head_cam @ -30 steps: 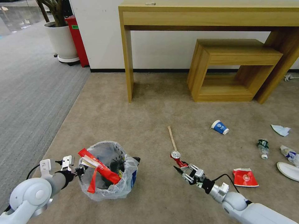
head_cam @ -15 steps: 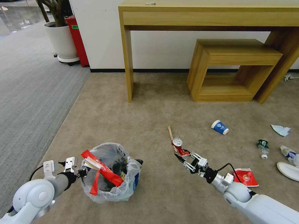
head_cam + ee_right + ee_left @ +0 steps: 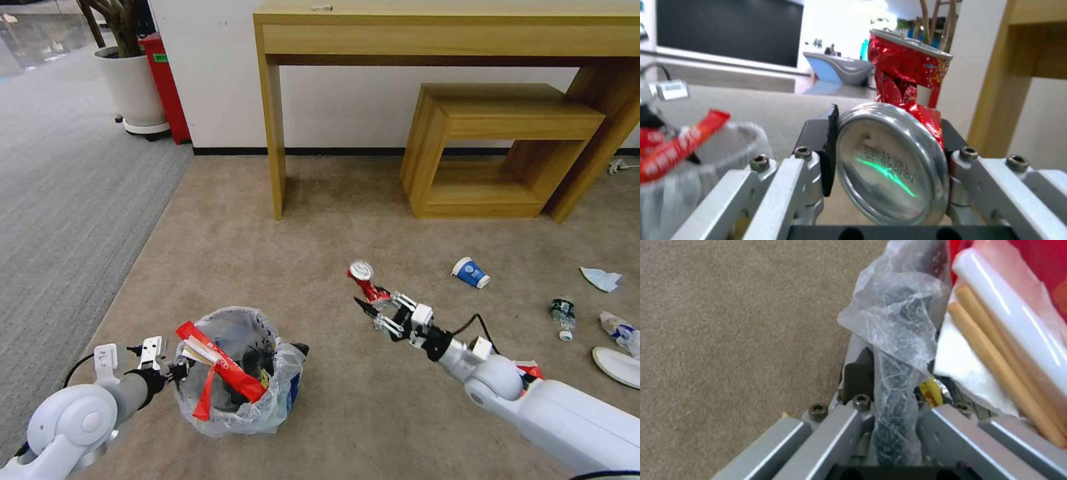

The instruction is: Pick up the trash bin and place the garbage on the floor into it.

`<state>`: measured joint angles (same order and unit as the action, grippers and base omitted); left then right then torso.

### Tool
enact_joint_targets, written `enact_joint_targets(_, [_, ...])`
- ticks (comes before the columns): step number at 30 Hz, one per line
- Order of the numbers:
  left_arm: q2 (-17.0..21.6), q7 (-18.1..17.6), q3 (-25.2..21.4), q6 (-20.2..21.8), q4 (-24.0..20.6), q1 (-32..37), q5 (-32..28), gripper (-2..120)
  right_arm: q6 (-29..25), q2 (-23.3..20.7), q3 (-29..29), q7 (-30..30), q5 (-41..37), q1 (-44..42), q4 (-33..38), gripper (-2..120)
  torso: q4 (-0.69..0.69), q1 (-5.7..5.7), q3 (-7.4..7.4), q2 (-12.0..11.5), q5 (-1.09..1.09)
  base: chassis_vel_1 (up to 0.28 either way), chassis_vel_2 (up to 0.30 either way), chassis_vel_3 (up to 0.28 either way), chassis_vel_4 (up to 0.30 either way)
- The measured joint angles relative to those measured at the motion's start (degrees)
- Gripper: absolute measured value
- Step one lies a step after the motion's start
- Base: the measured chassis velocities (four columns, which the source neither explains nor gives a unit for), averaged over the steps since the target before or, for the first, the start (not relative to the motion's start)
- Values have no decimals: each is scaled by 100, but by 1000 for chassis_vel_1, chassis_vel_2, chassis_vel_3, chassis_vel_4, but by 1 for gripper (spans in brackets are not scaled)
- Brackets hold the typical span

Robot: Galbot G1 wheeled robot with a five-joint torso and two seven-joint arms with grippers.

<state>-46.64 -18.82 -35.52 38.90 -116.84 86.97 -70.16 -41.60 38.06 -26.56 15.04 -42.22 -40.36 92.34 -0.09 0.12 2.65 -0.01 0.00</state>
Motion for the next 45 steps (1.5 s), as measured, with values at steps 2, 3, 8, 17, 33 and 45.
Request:
enact_joint_targets(2, [-8,-1,3,0,-4,0,4,0,9,25,-25,-7,-4,20,29,35,0,0,0,0,-1,0,0,0,0])
enact_joint_targets(3, [-24,-5,5,3,-9,1,8,0,41,77,-80,-24,-4,54,110,35,0,0,0,0,0,0,0,0,0])
enact_joint_targets(8, [-36,-7,-7,4,-11,13,28,0,94,161,-251,-94,-5,161,322,35,0,0,0,0,0,0,0,0,0])
enact_joint_targets(17, [-75,-14,78,8,27,-48,61,0,163,183,-816,-144,-99,576,671,35,-1,0,0,1,0,0,0,0,0])
enact_joint_targets(33, [-149,-1,174,3,120,-126,121,0,260,646,-2065,-314,-429,1721,912,35,0,0,2,1,0,0,0,0,0])
enact_joint_targets(45, [-116,15,224,-4,138,-191,120,0,281,922,-2777,-337,-603,2569,867,35,0,0,1,1,0,0,0,0,0])
